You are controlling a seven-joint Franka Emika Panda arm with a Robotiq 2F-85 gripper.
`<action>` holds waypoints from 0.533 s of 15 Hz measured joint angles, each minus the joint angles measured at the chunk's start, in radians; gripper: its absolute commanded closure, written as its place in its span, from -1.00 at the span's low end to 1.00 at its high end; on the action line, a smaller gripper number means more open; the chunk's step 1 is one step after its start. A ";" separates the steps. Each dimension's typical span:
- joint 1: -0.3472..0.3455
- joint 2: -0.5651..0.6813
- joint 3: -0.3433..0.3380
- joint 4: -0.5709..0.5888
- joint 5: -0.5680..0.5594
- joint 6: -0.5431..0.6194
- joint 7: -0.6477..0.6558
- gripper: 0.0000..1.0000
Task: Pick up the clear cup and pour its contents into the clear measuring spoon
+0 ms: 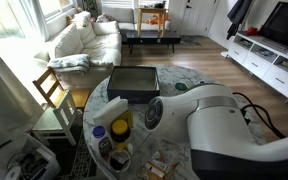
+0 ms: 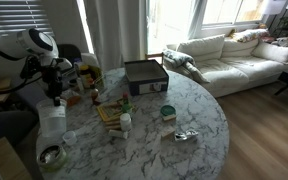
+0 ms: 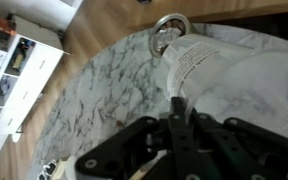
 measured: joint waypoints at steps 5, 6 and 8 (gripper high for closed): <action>-0.020 -0.070 -0.023 -0.081 0.098 0.266 0.000 0.98; -0.026 -0.093 -0.028 -0.107 0.105 0.306 0.000 0.98; -0.036 -0.145 -0.037 -0.162 0.106 0.355 0.000 0.98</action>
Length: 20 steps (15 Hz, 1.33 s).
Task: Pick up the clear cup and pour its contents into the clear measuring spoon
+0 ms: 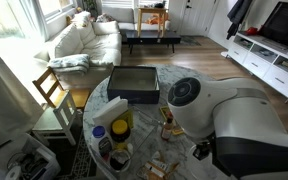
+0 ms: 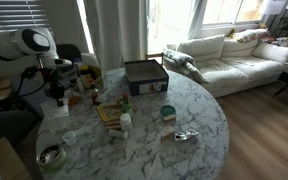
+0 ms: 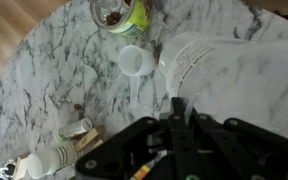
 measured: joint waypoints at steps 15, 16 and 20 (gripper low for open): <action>-0.100 -0.255 -0.026 -0.279 0.015 0.324 -0.003 0.98; -0.108 -0.262 -0.027 -0.289 0.019 0.342 -0.003 0.98; -0.130 -0.281 -0.029 -0.313 0.048 0.383 -0.003 0.98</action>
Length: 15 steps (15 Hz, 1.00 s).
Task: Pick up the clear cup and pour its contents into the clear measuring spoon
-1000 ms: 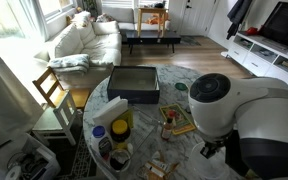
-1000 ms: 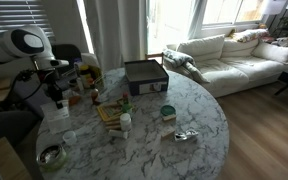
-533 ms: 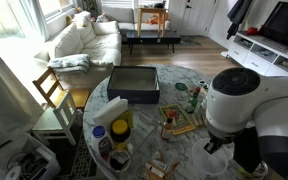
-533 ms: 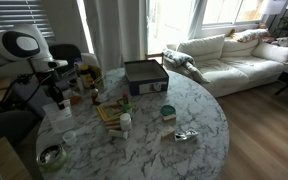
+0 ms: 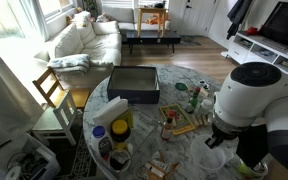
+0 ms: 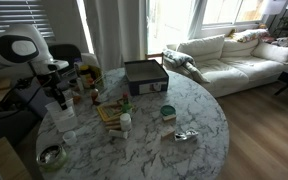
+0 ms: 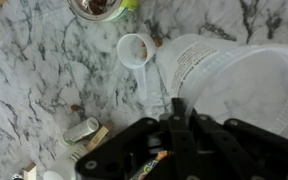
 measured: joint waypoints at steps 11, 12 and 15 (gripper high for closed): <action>-0.043 -0.031 -0.004 -0.053 0.056 0.102 0.001 -0.12; -0.045 -0.036 -0.004 -0.055 0.056 0.103 0.001 -0.25; -0.047 -0.060 -0.004 -0.055 0.065 0.103 -0.008 -0.69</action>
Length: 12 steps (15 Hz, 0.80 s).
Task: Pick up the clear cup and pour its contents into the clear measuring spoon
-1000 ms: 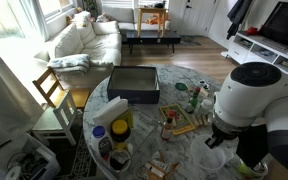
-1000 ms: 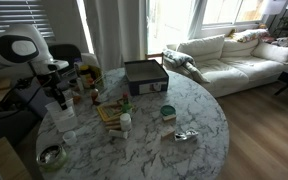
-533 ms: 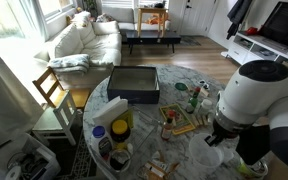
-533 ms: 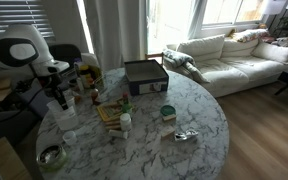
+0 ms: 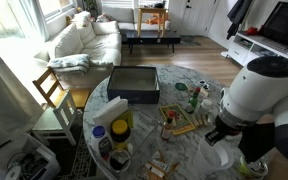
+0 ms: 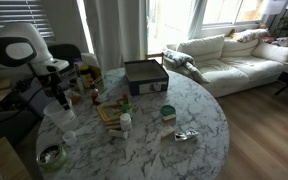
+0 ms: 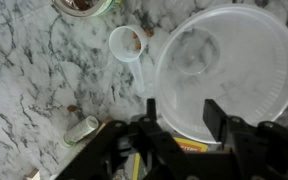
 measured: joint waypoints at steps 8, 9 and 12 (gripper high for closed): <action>0.006 -0.145 0.000 0.035 0.140 -0.158 -0.121 -1.00; 0.003 -0.172 0.000 0.046 0.147 -0.200 -0.121 -1.00; -0.015 -0.253 -0.001 0.080 0.161 -0.319 -0.118 -1.00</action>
